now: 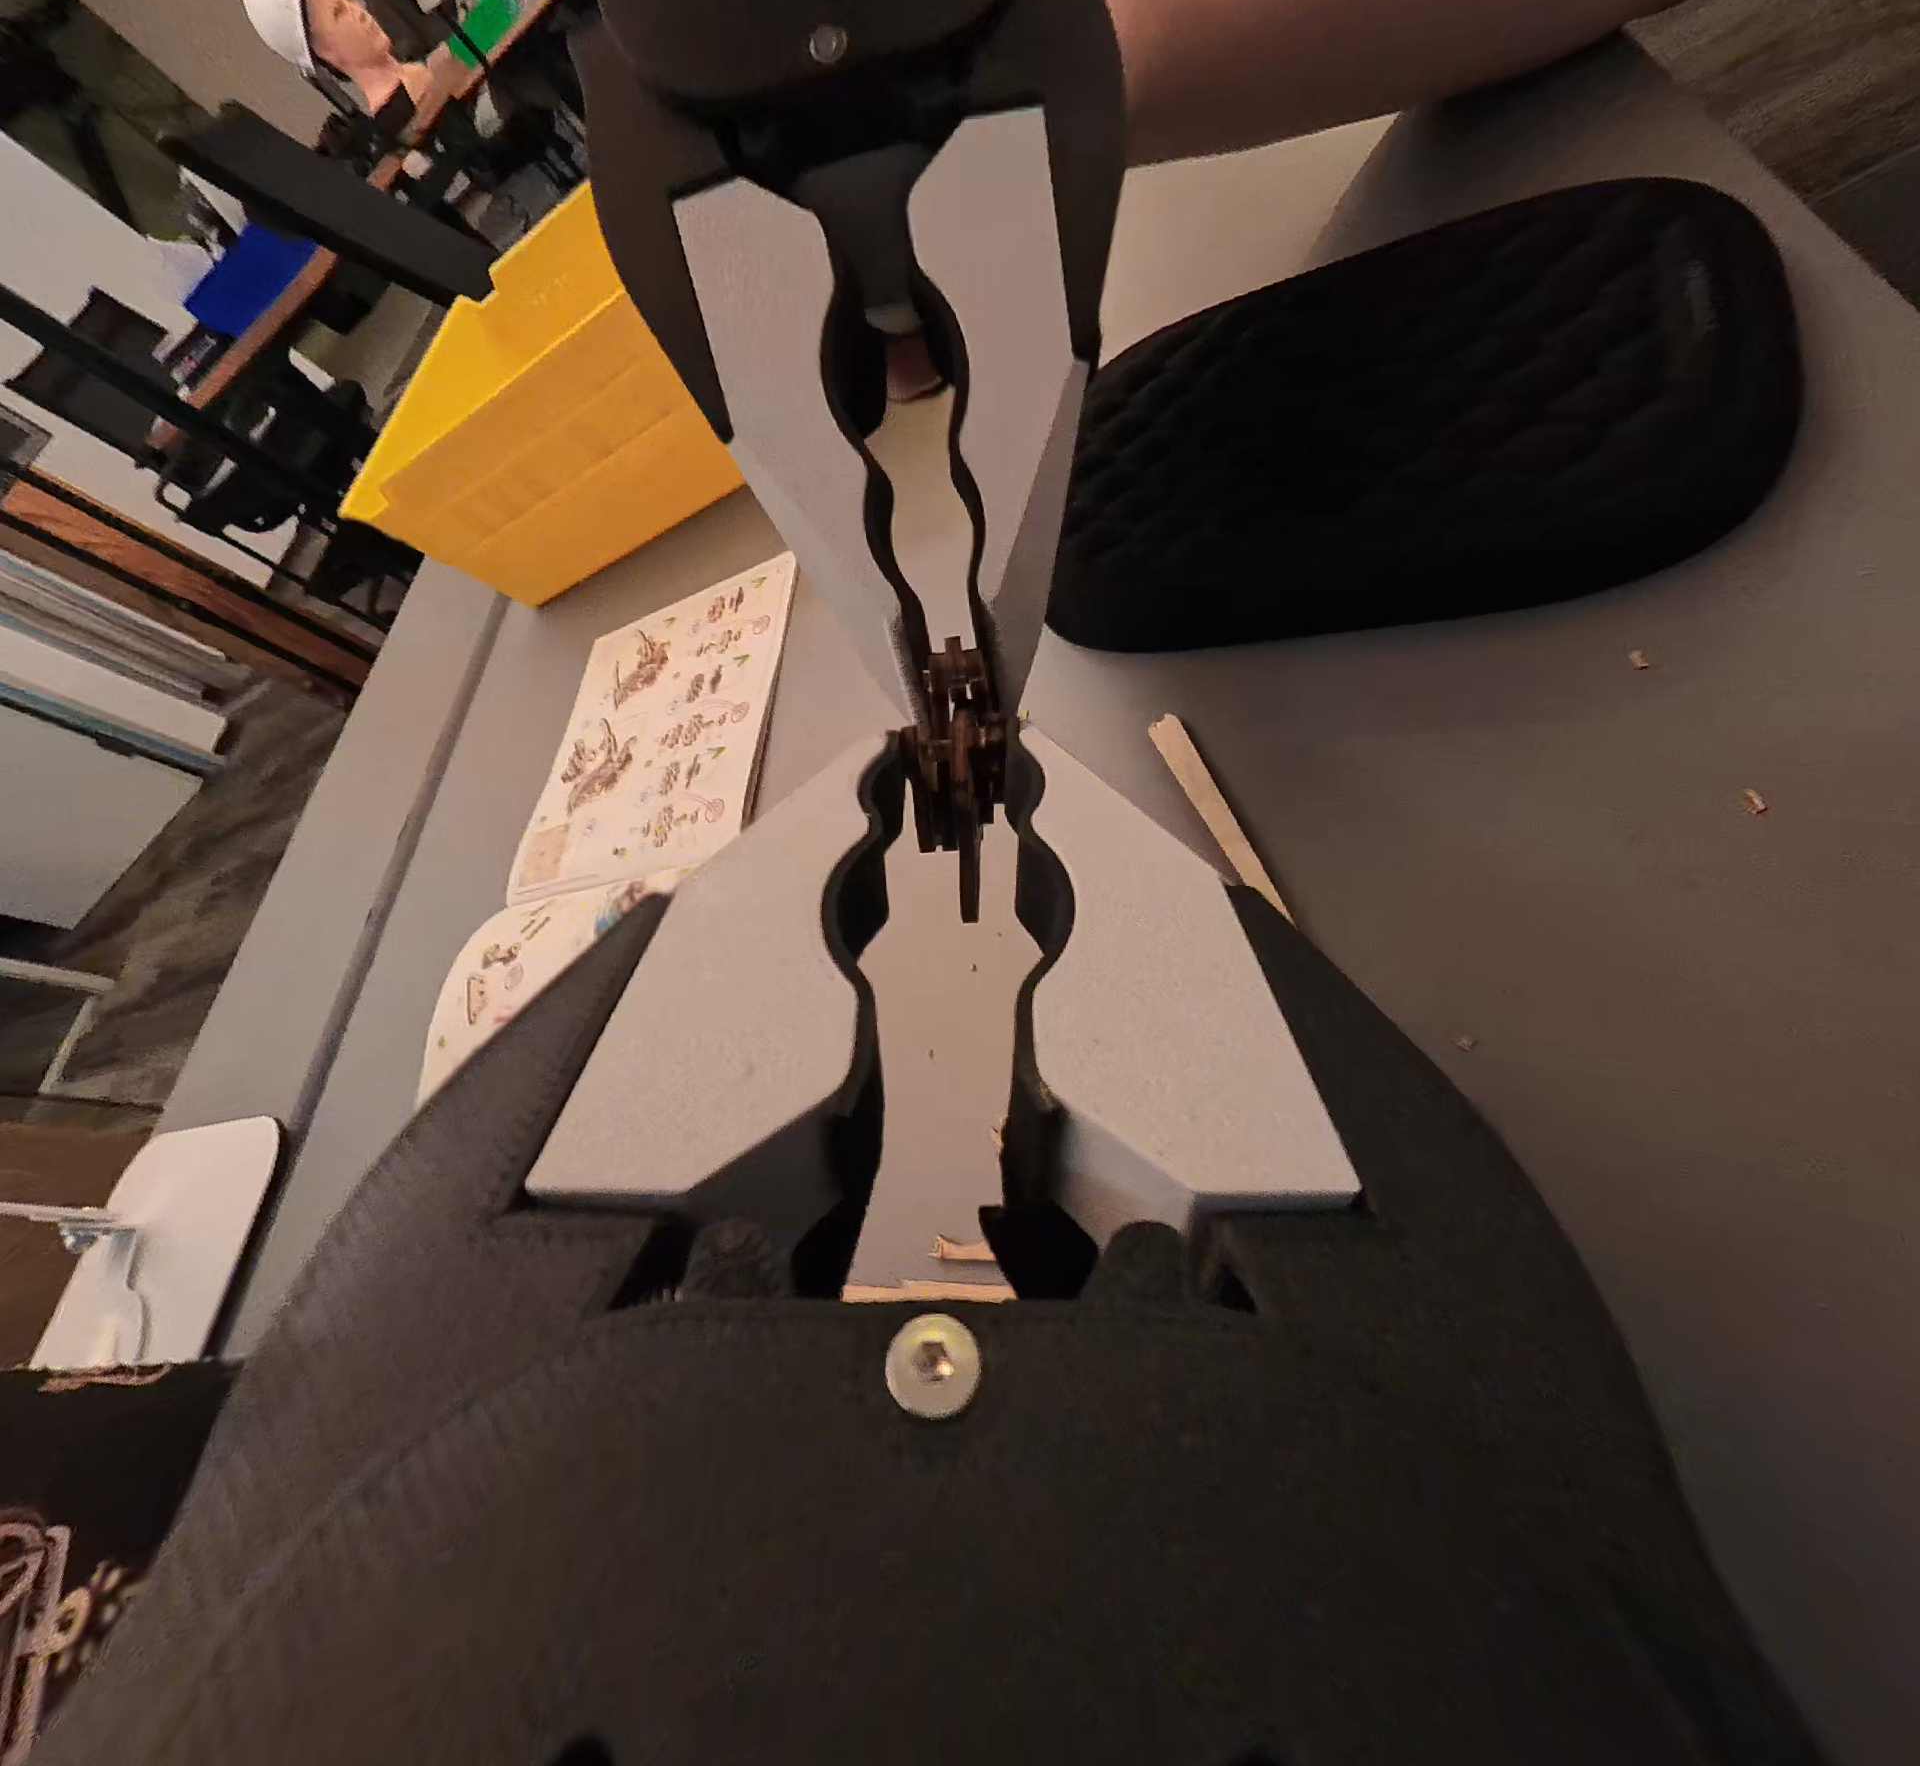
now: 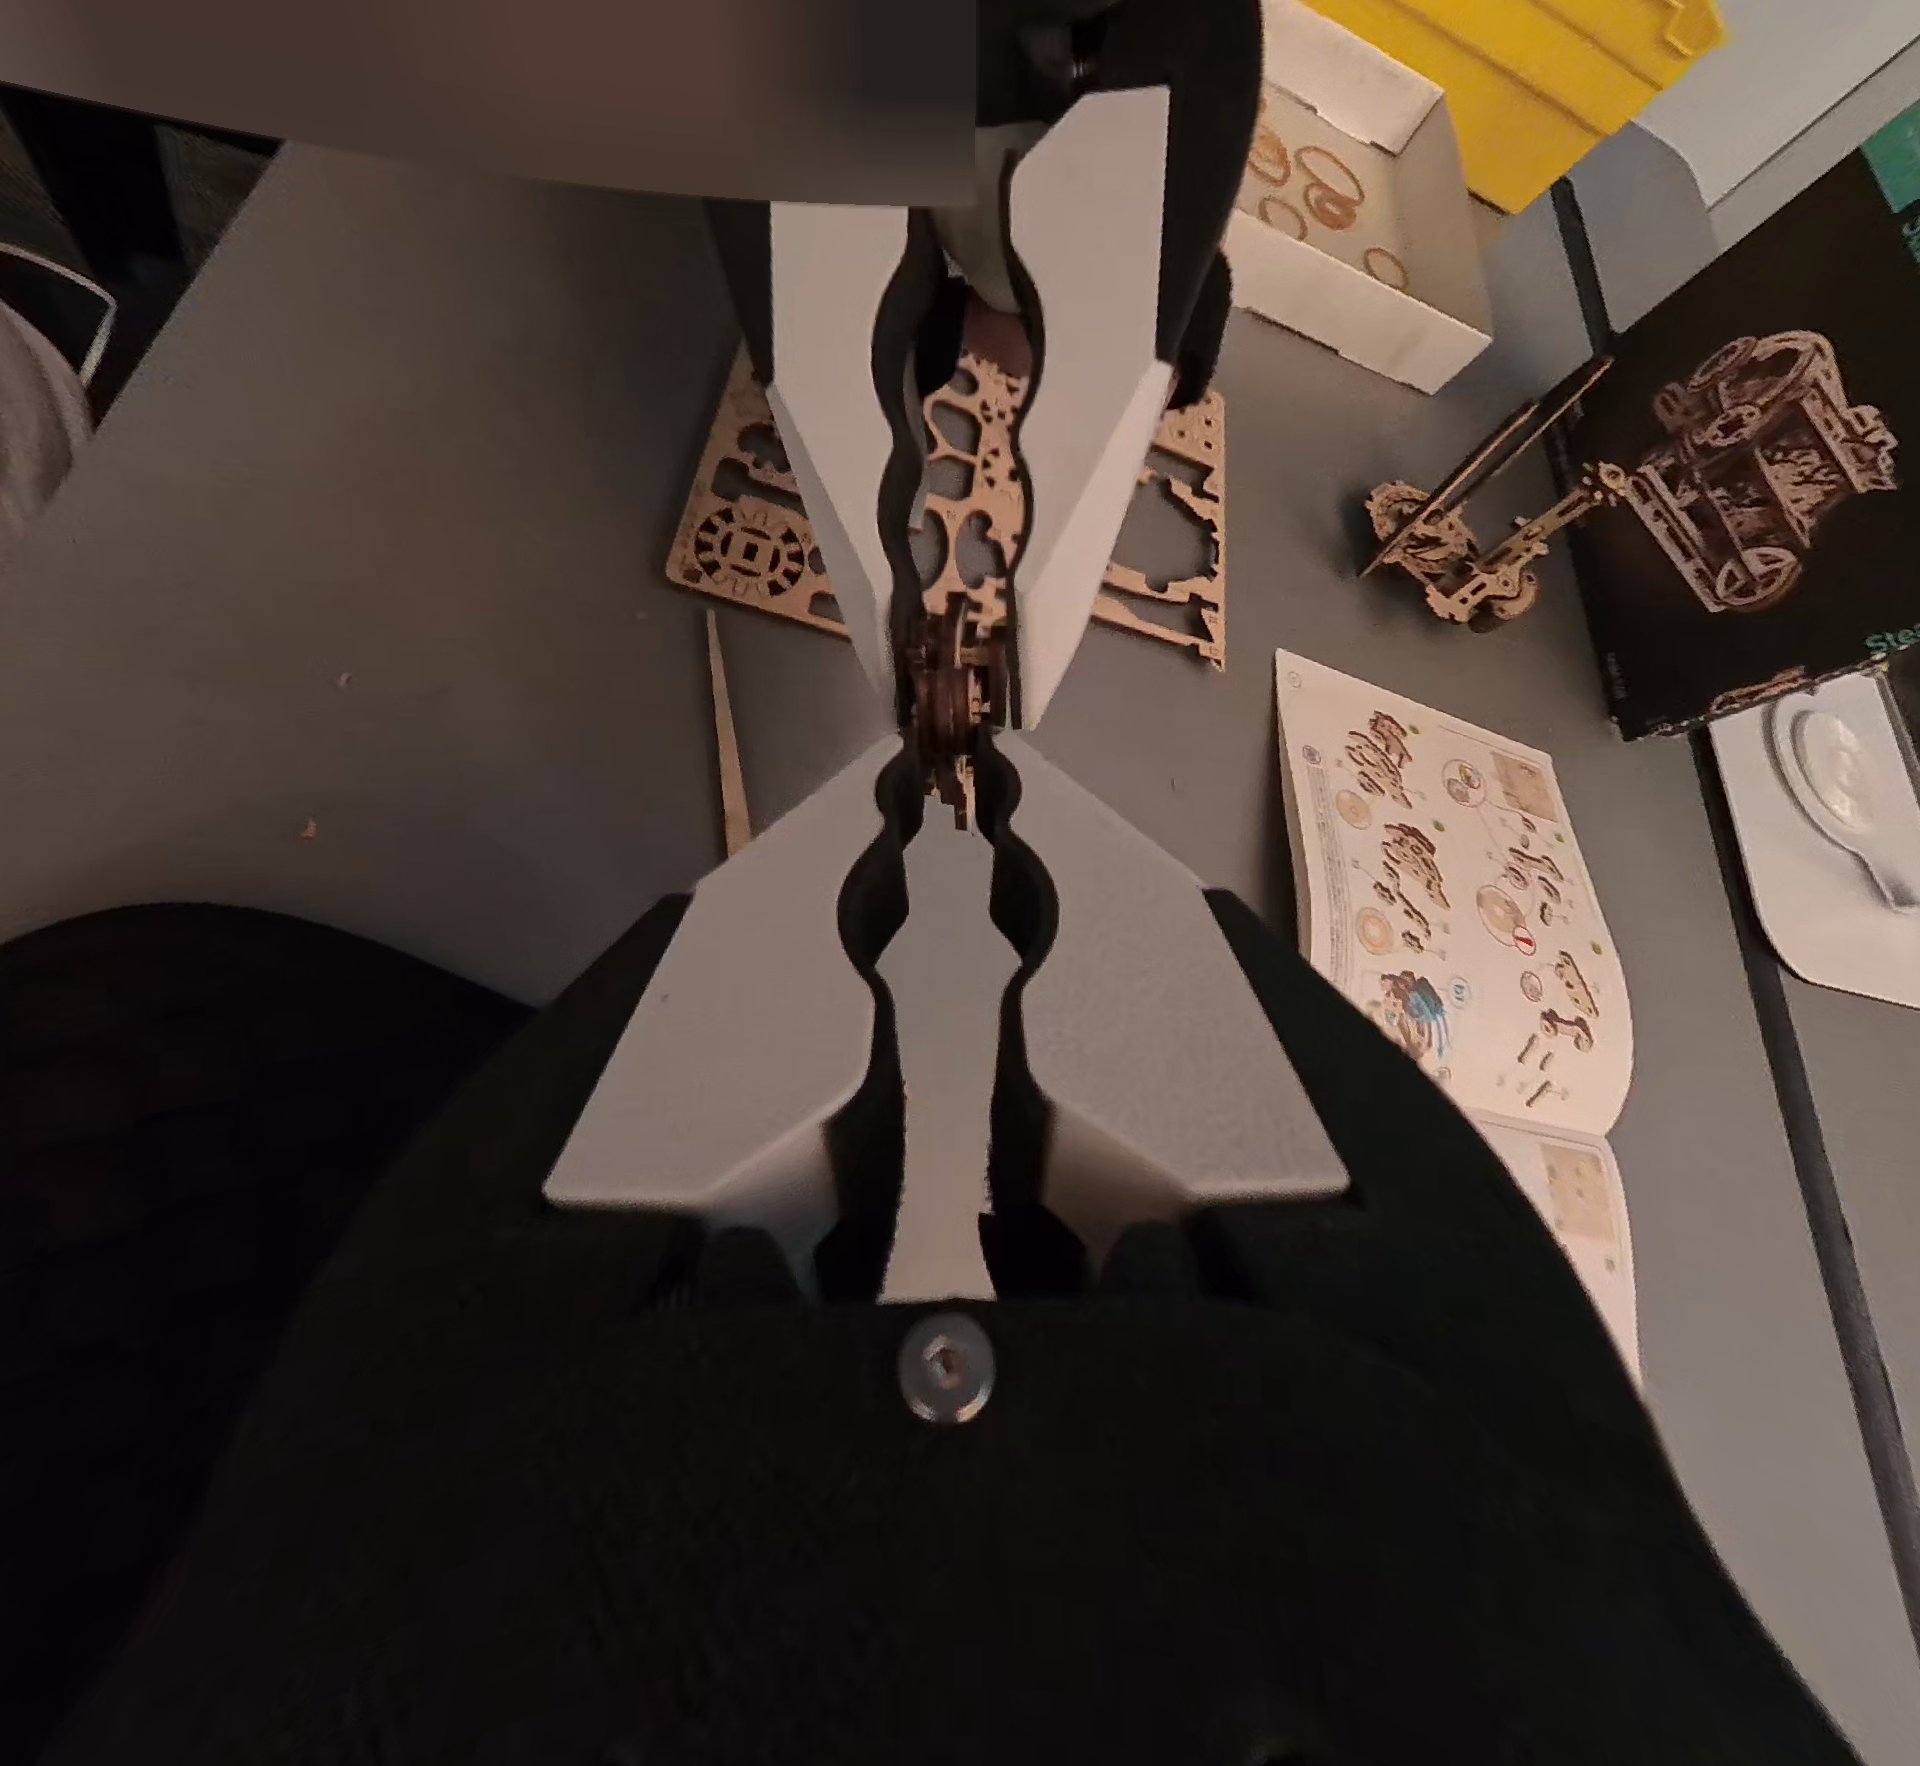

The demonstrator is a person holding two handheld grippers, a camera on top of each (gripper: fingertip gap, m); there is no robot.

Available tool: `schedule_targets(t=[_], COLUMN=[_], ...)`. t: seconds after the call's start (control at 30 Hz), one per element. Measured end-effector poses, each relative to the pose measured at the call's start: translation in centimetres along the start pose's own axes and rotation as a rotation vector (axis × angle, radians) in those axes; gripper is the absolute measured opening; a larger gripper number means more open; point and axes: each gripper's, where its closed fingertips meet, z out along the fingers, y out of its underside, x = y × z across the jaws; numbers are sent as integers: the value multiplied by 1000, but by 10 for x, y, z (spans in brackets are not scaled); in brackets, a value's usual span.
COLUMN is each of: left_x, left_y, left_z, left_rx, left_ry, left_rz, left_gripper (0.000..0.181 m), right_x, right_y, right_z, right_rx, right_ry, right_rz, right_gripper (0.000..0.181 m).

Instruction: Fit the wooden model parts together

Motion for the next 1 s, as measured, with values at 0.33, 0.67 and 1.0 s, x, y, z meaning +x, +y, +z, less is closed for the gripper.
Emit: schedule_targets(t=[0.33,0.67,1.0], left_x=[0,4,-20], left_y=[4,15,12], left_z=[3,10,-5], left_rx=[-36,-99,-19], left_ry=[-25,3,-51], left_rz=[49,10,-95], left_gripper=[16,16,26], right_x=[0,-3,17], right_y=[5,17,7], right_z=[1,6,-7], right_rx=[-56,-95,63], right_ry=[12,-22,45], right_rz=[-15,5,49], right_gripper=[7,7,7])
